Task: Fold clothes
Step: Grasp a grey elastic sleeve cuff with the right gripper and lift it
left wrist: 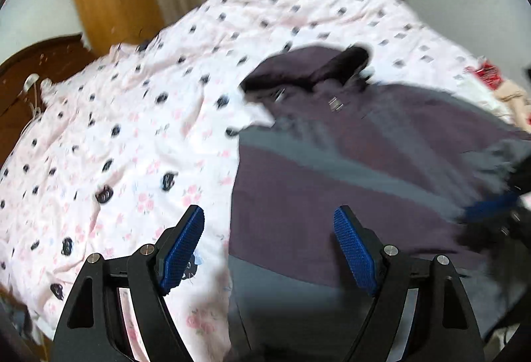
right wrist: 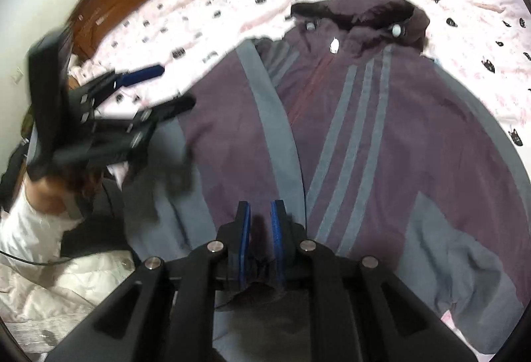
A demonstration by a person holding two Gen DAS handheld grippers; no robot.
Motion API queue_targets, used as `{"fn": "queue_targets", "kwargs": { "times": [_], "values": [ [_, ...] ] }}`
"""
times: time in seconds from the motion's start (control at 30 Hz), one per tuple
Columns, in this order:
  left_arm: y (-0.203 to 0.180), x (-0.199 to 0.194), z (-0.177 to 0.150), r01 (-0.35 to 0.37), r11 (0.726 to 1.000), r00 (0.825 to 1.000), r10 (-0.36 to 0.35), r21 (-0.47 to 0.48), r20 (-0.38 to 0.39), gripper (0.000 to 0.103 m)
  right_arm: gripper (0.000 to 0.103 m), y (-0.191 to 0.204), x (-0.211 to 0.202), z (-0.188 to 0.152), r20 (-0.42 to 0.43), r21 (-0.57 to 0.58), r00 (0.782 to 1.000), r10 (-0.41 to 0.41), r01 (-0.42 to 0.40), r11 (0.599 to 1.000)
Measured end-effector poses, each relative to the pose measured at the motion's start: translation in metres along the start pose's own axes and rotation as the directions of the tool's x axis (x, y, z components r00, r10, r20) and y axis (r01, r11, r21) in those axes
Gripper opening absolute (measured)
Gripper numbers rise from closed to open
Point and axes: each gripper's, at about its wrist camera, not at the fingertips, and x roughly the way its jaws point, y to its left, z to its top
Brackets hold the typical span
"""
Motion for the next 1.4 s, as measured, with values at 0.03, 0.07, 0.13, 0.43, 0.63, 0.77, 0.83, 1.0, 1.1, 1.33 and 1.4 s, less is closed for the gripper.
{"fn": "queue_targets", "kwargs": {
  "times": [0.03, 0.07, 0.13, 0.43, 0.63, 0.77, 0.83, 1.0, 1.1, 1.33, 1.4],
  "values": [
    [-0.003, 0.008, -0.004, -0.018, 1.000, 1.000, 0.018, 0.015, -0.018, 0.077, 0.014, -0.001, 0.007, -0.002, -0.021, -0.001, 0.999, -0.025, 0.025, 1.000],
    [-0.006, 0.016, -0.007, -0.035, 0.999, 0.999, 0.036, 0.030, -0.036, 0.077, 0.014, -0.001, 0.010, -0.003, -0.026, 0.001, 0.999, -0.029, 0.029, 1.000],
    [-0.014, 0.028, -0.016, -0.062, 0.997, 0.996, 0.065, 0.056, -0.055, 0.077, 0.014, -0.002, 0.016, -0.006, -0.037, 0.005, 0.999, -0.037, 0.037, 0.999],
    [-0.037, -0.024, -0.014, -0.064, 0.996, 0.993, 0.057, 0.068, 0.102, 0.077, 0.046, -0.039, -0.051, -0.031, 0.161, 0.176, 0.979, -0.125, 0.096, 0.980],
    [-0.076, -0.056, -0.020, -0.027, 0.990, 0.984, 0.002, 0.135, 0.180, 0.077, 0.046, -0.089, -0.103, -0.079, 0.210, 0.378, 0.935, -0.286, 0.192, 0.906],
    [-0.100, -0.063, -0.027, 0.002, 0.986, 0.984, -0.032, 0.168, 0.174, 0.077, 0.046, -0.130, -0.134, -0.120, 0.227, 0.548, 0.907, -0.356, 0.183, 0.816],
    [-0.108, -0.062, -0.032, 0.014, 0.984, 0.987, -0.042, 0.176, 0.155, 0.077, 0.048, -0.150, -0.146, -0.140, 0.235, 0.629, 0.900, -0.368, 0.148, 0.763],
    [-0.122, -0.053, -0.040, 0.013, 0.980, 0.994, -0.034, 0.198, 0.104, 0.077, 0.048, -0.186, -0.161, -0.183, 0.284, 0.750, 0.902, -0.325, 0.002, 0.662],
    [-0.124, -0.048, -0.043, 0.017, 0.982, 0.997, -0.032, 0.190, 0.076, 0.077, 0.048, -0.197, -0.156, -0.192, 0.282, 0.773, 0.906, -0.316, -0.020, 0.634],
    [-0.126, -0.050, -0.046, -0.002, 0.983, 0.997, -0.012, 0.186, 0.074, 0.077, 0.048, -0.214, -0.141, -0.205, 0.312, 0.812, 0.900, -0.306, -0.085, 0.577],
    [-0.127, -0.050, -0.047, -0.009, 0.981, 0.997, -0.005, 0.192, 0.073, 0.077, 0.048, -0.218, -0.139, -0.205, 0.316, 0.818, 0.898, -0.305, -0.095, 0.568]
  ]
}}
